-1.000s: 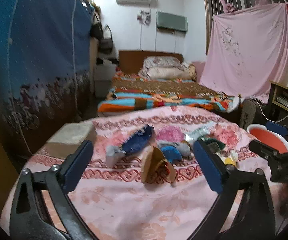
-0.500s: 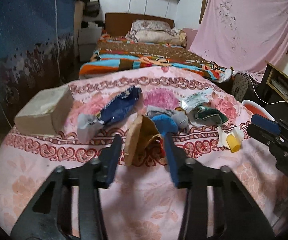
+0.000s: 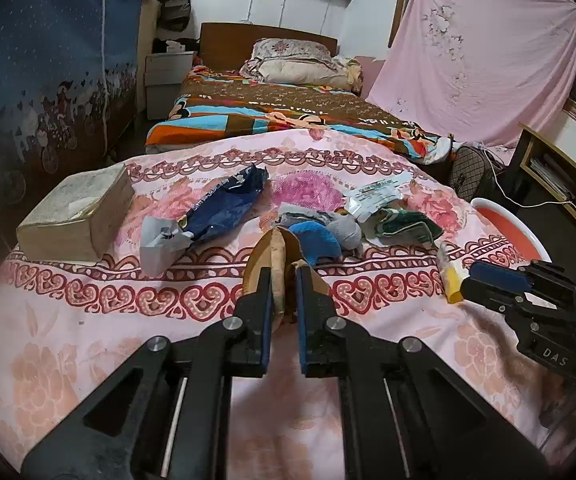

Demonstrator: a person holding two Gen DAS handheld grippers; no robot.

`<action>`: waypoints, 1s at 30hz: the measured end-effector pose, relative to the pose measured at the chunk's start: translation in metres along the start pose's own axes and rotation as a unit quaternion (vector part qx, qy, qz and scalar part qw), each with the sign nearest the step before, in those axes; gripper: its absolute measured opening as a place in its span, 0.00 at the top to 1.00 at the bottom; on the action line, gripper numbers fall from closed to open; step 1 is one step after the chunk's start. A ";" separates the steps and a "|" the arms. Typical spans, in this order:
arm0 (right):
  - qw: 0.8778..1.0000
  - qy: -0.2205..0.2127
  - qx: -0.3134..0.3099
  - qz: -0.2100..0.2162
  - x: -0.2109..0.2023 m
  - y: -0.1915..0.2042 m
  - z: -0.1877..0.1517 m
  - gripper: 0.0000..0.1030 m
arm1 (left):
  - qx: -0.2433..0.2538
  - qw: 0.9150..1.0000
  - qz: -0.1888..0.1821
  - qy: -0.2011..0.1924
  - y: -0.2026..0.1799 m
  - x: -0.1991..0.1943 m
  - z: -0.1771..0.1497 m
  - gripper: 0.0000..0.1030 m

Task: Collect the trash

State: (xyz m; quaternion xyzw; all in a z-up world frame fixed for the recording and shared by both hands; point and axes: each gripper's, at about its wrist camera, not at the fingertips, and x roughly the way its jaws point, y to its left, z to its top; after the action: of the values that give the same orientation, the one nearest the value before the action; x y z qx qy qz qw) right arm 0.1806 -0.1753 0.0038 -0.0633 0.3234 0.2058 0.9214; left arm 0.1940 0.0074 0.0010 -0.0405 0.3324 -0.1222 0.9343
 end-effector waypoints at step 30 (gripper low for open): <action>0.997 0.064 0.018 0.029 0.036 -0.015 0.011 0.77 | -0.010 0.999 -0.005 0.031 0.003 0.012 -0.001 1.00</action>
State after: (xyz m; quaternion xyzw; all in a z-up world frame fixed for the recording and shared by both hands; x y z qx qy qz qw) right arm 0.2191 -0.1743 -0.0104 -0.0508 0.3870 0.2222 0.8935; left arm 0.2032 0.0072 -0.0072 -0.0483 0.3621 -0.1250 0.9225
